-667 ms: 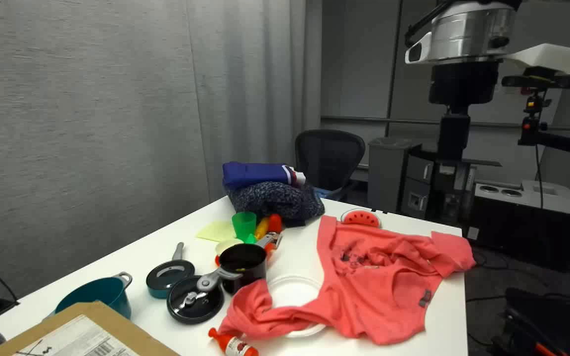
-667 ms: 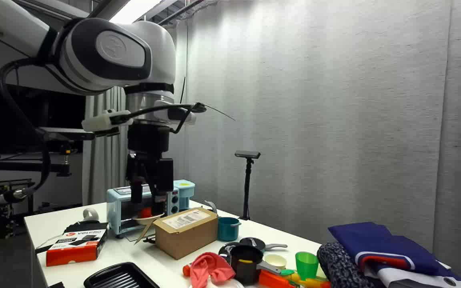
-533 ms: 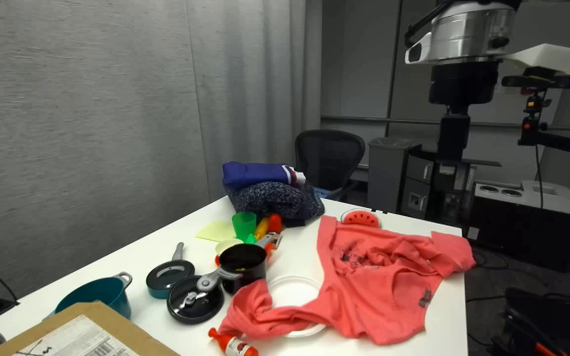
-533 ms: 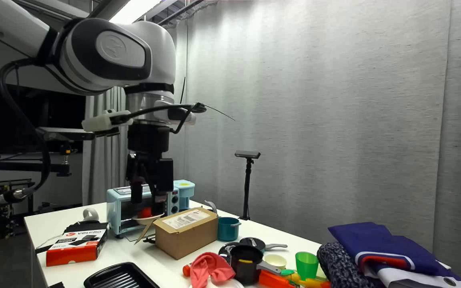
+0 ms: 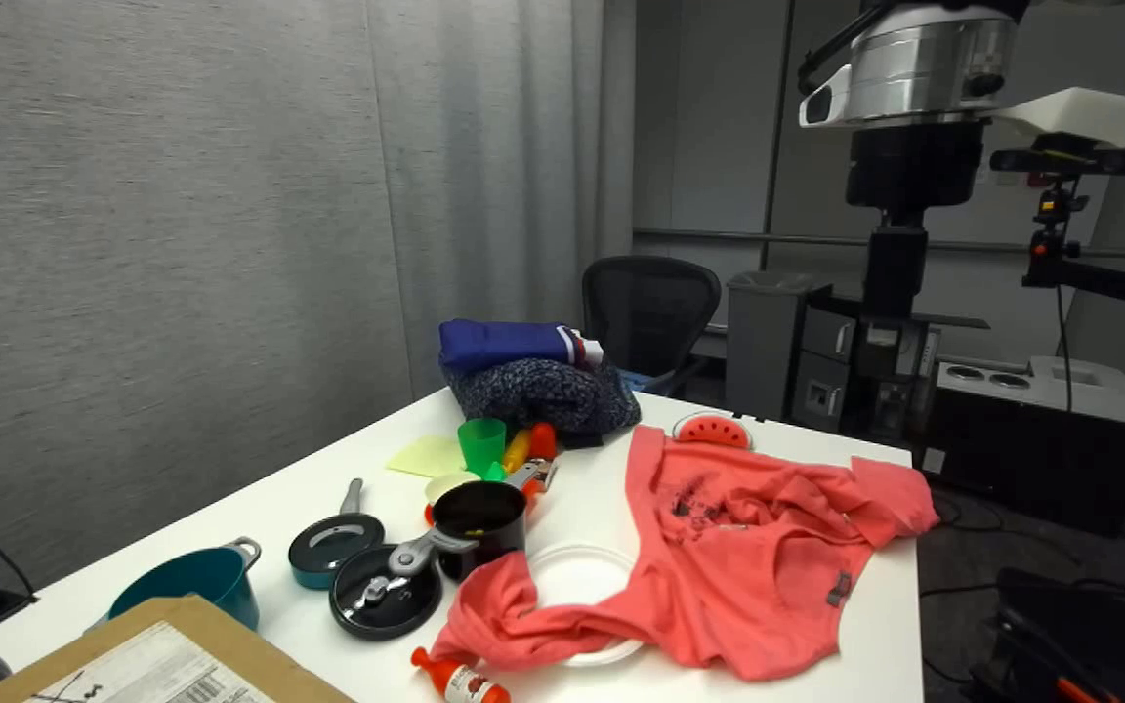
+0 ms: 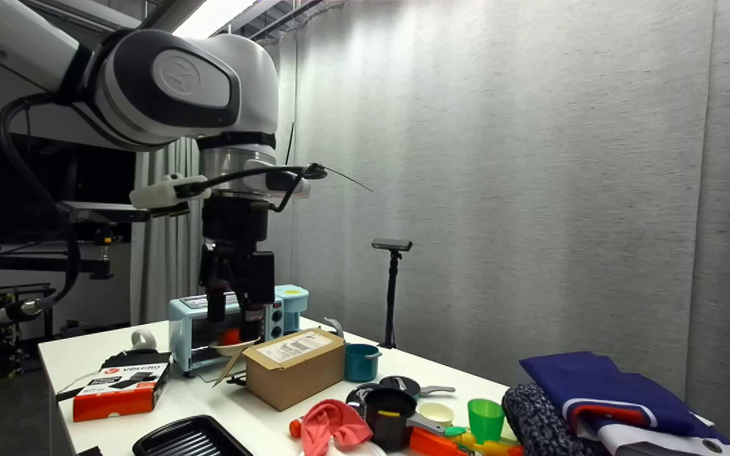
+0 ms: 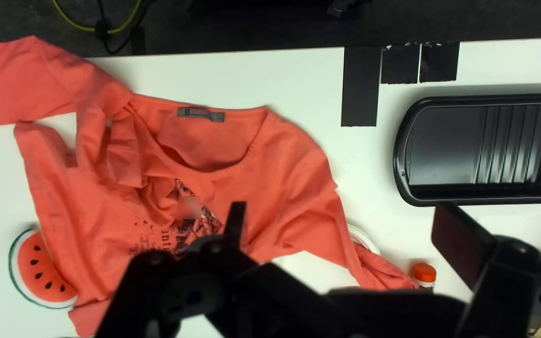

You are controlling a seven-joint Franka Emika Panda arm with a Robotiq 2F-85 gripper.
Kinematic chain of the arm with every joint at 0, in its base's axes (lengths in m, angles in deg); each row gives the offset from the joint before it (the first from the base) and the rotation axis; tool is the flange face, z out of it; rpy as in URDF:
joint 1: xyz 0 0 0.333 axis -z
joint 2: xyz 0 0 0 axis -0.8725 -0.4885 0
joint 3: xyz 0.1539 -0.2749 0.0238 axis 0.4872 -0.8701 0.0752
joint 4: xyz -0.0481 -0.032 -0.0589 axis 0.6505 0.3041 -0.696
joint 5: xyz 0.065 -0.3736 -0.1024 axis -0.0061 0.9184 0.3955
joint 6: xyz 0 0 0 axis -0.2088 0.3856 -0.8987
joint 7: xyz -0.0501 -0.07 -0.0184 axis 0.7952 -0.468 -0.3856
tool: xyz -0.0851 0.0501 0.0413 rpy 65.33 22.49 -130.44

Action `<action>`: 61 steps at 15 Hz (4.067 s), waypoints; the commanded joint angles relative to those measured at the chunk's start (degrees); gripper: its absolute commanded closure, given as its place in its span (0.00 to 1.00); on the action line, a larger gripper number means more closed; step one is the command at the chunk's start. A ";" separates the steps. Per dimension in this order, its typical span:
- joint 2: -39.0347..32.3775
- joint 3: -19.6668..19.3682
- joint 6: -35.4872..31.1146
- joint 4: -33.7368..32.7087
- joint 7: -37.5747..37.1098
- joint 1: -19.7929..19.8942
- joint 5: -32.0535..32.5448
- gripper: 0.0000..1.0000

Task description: Fold the shirt

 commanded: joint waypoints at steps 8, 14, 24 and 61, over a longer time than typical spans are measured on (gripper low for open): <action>-0.09 0.64 0.12 -0.10 0.32 0.72 -0.37 0.00; -0.41 0.96 -2.49 0.70 -1.06 1.32 0.26 0.00; -23.04 6.15 -30.36 -7.36 -13.41 2.61 3.24 0.00; -70.46 2.45 -35.42 -44.83 -22.84 -8.56 -4.25 0.00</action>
